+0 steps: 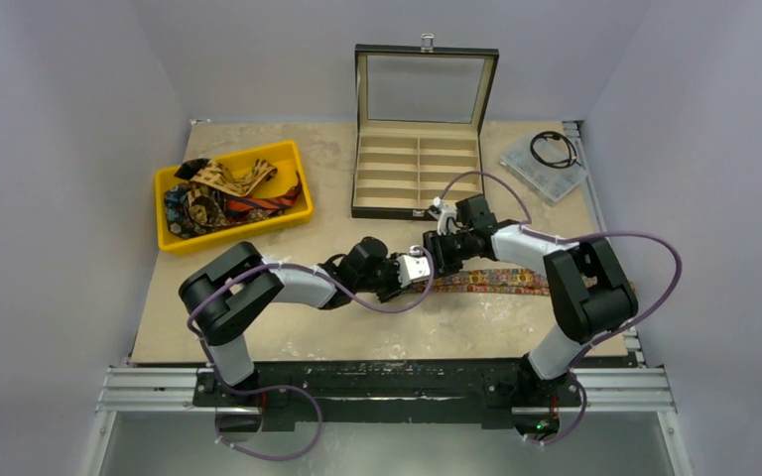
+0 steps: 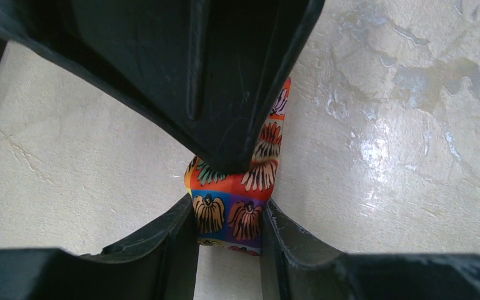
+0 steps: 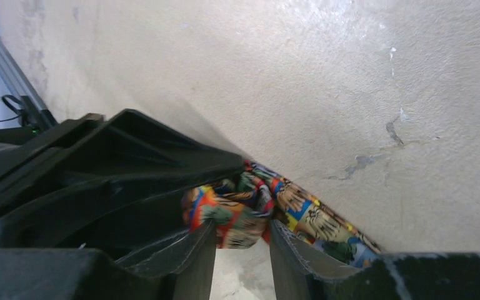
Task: Roll the ties
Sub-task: Roll the tie at the center of the board.
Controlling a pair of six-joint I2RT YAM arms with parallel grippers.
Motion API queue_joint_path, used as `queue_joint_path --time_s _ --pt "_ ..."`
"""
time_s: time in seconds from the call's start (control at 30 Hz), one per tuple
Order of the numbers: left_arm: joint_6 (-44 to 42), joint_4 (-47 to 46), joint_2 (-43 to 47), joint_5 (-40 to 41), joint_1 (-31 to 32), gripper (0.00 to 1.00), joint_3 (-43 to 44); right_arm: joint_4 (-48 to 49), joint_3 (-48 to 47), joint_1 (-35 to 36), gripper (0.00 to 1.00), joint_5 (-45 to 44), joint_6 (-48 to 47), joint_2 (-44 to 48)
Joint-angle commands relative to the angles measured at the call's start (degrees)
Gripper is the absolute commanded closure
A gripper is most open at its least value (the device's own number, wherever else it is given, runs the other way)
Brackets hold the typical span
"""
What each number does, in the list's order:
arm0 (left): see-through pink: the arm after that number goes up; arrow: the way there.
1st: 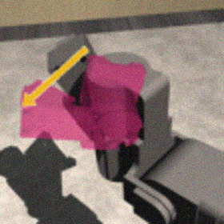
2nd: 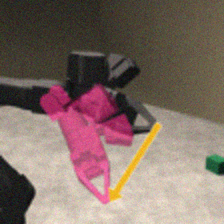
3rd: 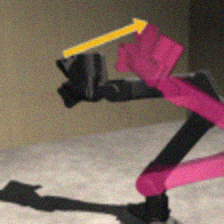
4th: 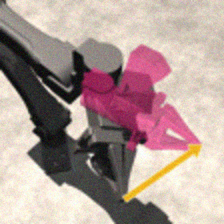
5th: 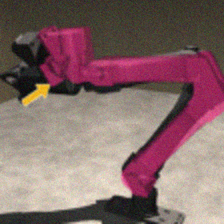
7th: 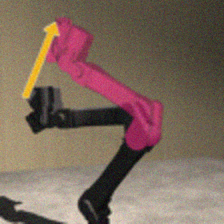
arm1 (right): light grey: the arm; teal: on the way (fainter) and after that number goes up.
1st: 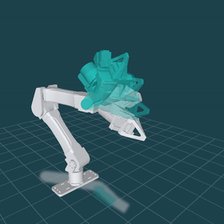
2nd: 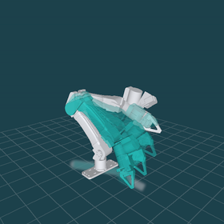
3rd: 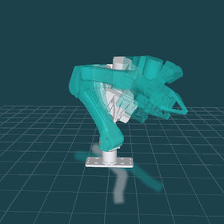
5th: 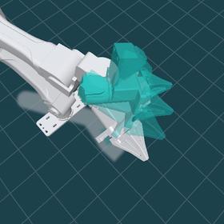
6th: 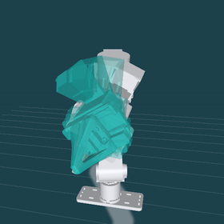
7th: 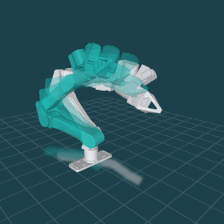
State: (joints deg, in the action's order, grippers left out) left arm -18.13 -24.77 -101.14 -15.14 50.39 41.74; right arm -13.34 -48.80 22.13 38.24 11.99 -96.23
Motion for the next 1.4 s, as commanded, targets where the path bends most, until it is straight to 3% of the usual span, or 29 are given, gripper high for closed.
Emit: queue_joint_path --time_s 0.0,0.23,0.67,0.8,0.93,0.97,1.03,1.27,1.37 --pt "-3.2 13.5 -1.2 4.0 -0.2 0.8 1.0 -3.1 -0.3 -2.0 0.61 2.4 -1.1 5.8" --pt "-4.1 14.6 -2.3 3.1 0.0 0.8 2.2 0.3 1.6 -2.7 0.58 7.9 3.6 8.1" --pt "-3.8 15.6 -3.8 3.3 0.1 0.79 4.0 3.5 -0.8 -0.6 0.62 8.5 8.1 0.7" --pt "-4.0 15.5 -3.8 2.7 0.1 0.79 3.8 3.1 -1.8 -0.6 0.74 4.9 6.7 -1.5" --pt "-4.4 15.5 -3.8 2.2 0.1 0.78 3.6 1.7 -2.9 -0.7 0.95 3.2 4.7 -4.0" --pt "-4.3 15.4 -3.7 2.0 0.1 0.78 3.5 1.2 -2.9 -0.7 1.0 2.7 4.3 -4.2" --pt "-4.2 14.4 -3.4 1.0 -0.1 0.74 2.9 0.2 -2.9 -0.8 1.0 1.2 3.5 -4.6" --pt "-2.2 5.3 -1.7 -5.9 -2.2 0.47 -0.4 -3.3 -3.1 -1.6 1.0 -3.3 1.0 -7.4" --pt "-1.2 -0.9 -1.5 -9.1 -3.8 0.44 -2.4 -5.0 -4.1 -2.0 1.0 -4.2 -0.1 -9.0"
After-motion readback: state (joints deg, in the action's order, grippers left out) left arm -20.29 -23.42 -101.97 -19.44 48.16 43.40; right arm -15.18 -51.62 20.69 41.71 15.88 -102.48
